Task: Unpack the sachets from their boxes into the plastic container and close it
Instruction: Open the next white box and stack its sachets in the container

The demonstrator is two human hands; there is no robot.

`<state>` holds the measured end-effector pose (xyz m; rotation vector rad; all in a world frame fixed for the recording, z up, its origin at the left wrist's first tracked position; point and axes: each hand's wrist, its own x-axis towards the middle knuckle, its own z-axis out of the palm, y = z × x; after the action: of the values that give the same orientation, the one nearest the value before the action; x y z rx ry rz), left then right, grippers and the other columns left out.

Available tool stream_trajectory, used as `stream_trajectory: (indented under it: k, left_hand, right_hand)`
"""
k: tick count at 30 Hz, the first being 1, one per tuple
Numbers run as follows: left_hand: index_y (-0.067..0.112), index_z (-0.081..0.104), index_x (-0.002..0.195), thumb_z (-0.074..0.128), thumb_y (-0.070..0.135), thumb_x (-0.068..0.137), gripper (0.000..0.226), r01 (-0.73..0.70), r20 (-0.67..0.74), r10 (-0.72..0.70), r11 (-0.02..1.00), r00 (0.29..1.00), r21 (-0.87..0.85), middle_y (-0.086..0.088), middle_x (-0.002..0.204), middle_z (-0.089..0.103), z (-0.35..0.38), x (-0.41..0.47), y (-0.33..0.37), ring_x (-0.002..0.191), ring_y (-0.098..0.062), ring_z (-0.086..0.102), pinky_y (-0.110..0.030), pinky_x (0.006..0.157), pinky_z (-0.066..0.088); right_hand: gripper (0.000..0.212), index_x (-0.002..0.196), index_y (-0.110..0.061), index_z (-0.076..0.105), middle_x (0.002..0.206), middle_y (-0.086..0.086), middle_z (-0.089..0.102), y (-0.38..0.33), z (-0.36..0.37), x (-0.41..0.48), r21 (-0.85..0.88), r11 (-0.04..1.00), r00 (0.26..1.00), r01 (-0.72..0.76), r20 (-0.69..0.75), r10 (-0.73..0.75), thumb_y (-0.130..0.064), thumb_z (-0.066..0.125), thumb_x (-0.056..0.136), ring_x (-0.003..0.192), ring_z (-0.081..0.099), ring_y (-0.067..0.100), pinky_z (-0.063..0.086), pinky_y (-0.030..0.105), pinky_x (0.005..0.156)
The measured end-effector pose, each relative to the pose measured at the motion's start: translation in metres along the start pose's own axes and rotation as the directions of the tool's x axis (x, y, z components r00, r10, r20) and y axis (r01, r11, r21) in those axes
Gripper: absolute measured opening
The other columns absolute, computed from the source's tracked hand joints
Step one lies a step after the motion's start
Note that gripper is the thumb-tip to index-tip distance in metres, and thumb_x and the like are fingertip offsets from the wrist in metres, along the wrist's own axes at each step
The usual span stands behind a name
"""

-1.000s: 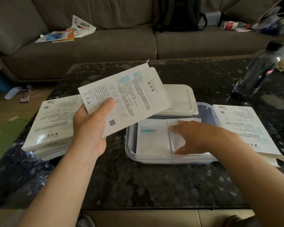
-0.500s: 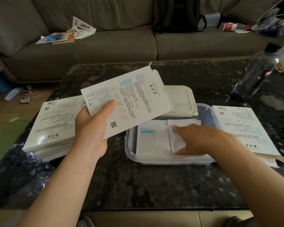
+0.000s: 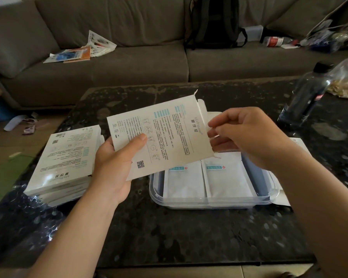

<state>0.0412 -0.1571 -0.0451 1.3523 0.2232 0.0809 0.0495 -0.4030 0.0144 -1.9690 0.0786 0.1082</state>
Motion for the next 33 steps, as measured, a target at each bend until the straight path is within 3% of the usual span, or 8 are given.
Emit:
stream_trajectory:
  k: [10, 19, 27, 33]
  left_hand:
    - [0.02, 0.072, 0.122, 0.078, 0.025, 0.076, 0.046, -0.063, 0.039, 0.063, 0.998, 0.997, 0.004, 0.001, 0.121, 0.078, -0.002, 0.0, 0.002, 0.113, -0.022, 0.074, -0.054, 0.097, 0.058]
    - [0.019, 0.072, 0.12, 0.084, 0.023, 0.079, 0.043, -0.079, 0.073, 0.076, 0.996, 0.994, 0.047, -0.001, 0.12, 0.078, -0.005, 0.0, 0.001, 0.113, -0.024, 0.074, -0.056, 0.098, 0.057]
    - [0.019, 0.071, 0.122, 0.08, 0.023, 0.077, 0.046, -0.099, 0.111, 0.09, 0.992, 0.99, 0.076, -0.002, 0.121, 0.078, -0.008, 0.002, -0.001, 0.114, -0.024, 0.074, -0.055, 0.095, 0.058]
    - [0.02, 0.071, 0.121, 0.081, 0.024, 0.077, 0.045, -0.094, 0.1, 0.086, 0.993, 0.991, 0.076, -0.001, 0.121, 0.078, -0.011, 0.003, 0.001, 0.113, -0.024, 0.074, -0.055, 0.095, 0.058]
  right_hand:
    - [0.014, 0.101, -0.002, 0.065, 0.097, 0.007, 0.078, -0.006, -0.002, -0.004, 0.279, 0.956, 0.992, -0.087, 0.113, 0.057, -0.002, 0.051, 0.1, 0.088, 0.076, 0.027, 0.063, 0.043, 0.08]
    - [0.021, 0.101, -0.001, 0.066, 0.103, 0.012, 0.077, -0.005, -0.012, -0.004, 0.314, 0.928, 0.933, -0.198, 0.352, 0.08, -0.006, 0.046, 0.101, 0.091, 0.076, 0.027, 0.06, 0.032, 0.073]
    - [0.025, 0.118, -0.006, 0.067, 0.107, 0.015, 0.075, 0.005, -0.01, 0.003, 0.307, 0.918, 0.925, -0.252, 0.356, 0.135, -0.013, 0.054, 0.098, 0.098, 0.074, 0.033, 0.059, 0.036, 0.083]
    - [0.03, 0.122, -0.007, 0.067, 0.113, 0.017, 0.073, 0.008, -0.009, 0.005, 0.352, 0.897, 0.902, -0.268, 0.42, 0.104, -0.014, 0.053, 0.097, 0.09, 0.071, 0.026, 0.05, 0.035, 0.083]
